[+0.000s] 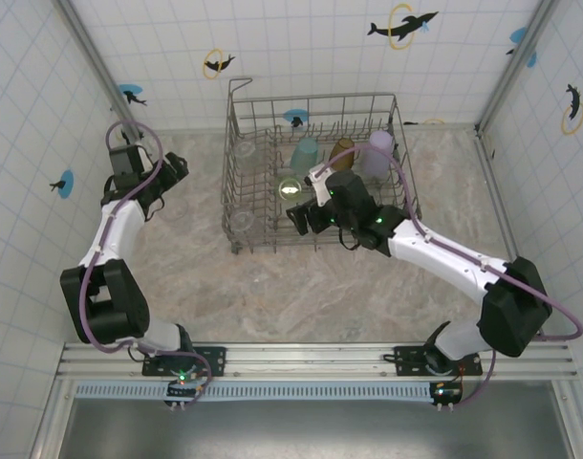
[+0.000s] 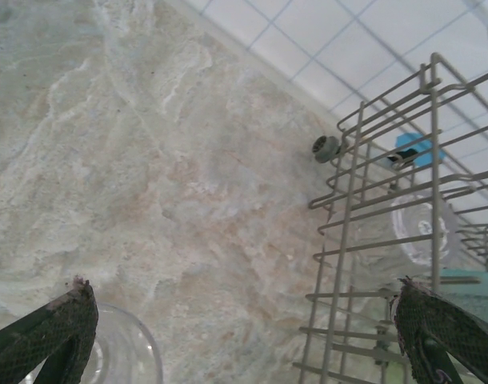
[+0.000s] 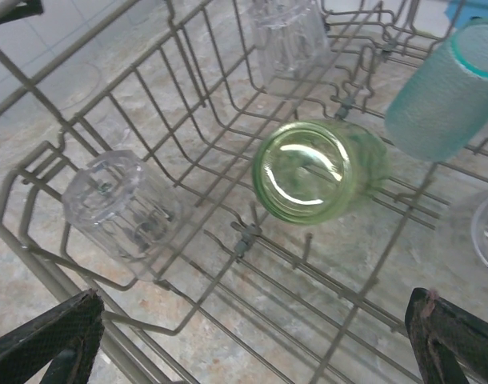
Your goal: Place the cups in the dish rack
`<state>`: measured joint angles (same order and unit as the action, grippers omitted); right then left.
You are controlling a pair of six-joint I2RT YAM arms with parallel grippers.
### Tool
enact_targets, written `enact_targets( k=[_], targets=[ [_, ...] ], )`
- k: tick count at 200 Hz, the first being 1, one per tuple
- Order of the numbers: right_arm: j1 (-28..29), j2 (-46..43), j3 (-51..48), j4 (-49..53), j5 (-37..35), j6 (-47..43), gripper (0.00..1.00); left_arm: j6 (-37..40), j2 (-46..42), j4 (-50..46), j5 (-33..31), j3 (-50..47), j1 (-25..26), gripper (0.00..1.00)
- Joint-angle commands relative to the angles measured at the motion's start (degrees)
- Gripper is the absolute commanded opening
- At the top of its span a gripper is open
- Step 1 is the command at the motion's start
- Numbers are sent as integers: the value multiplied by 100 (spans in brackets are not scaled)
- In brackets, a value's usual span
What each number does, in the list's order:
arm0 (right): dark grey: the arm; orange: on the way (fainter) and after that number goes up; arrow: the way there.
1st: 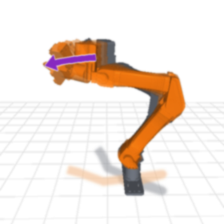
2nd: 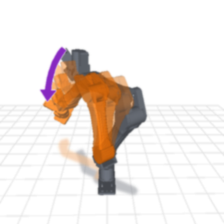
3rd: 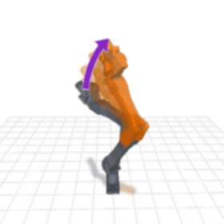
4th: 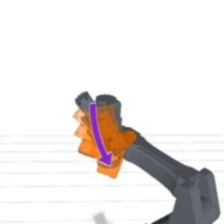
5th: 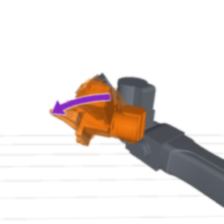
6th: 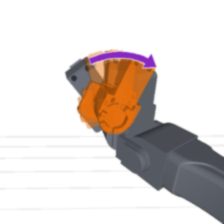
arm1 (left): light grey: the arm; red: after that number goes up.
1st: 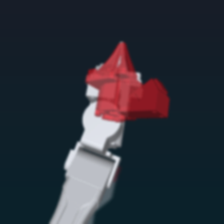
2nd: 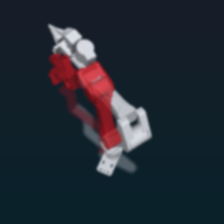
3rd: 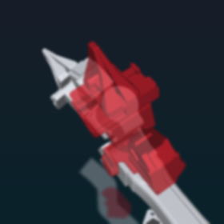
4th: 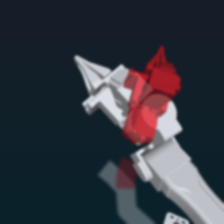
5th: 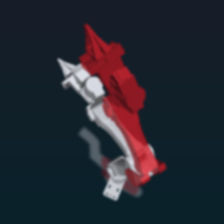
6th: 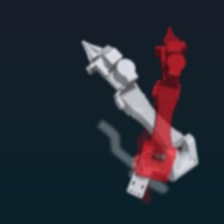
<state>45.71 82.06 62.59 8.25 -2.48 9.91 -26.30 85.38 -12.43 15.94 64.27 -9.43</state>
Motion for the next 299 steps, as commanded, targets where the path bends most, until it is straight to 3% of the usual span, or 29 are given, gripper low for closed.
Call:
enact_targets(
  k=[1,68,128,171,245,260,280,299],
  targets=[
    [-117,-311,-217,-28,-449,138,100,442,153,-608,-247,222,-28,98],
    [-304,-481,-617,-252,-245,375,100,767,464,-849,-88,-18,69,96],
    [-315,-421,-570,-168,-78,415,100,1039,760,-1139,-896,37,299,83],
    [-317,-401,-555,-188,-34,480,100,1040,1008,-1338,-914,160,322,72],
    [-315,-306,-499,-264,100,593,100,1036,1340,-1577,-901,317,336,39],
    [-312,-279,-460,-262,90,599,100,1032,1345,-1589,-941,336,331,26],
    [-315,-244,-419,-262,127,625,100,1037,1302,-1608,-995,325,328,0],
    [-310,-241,-420,-262,161,633,100,1039,1237,-1610,-1081,306,330,0]
  ],
)
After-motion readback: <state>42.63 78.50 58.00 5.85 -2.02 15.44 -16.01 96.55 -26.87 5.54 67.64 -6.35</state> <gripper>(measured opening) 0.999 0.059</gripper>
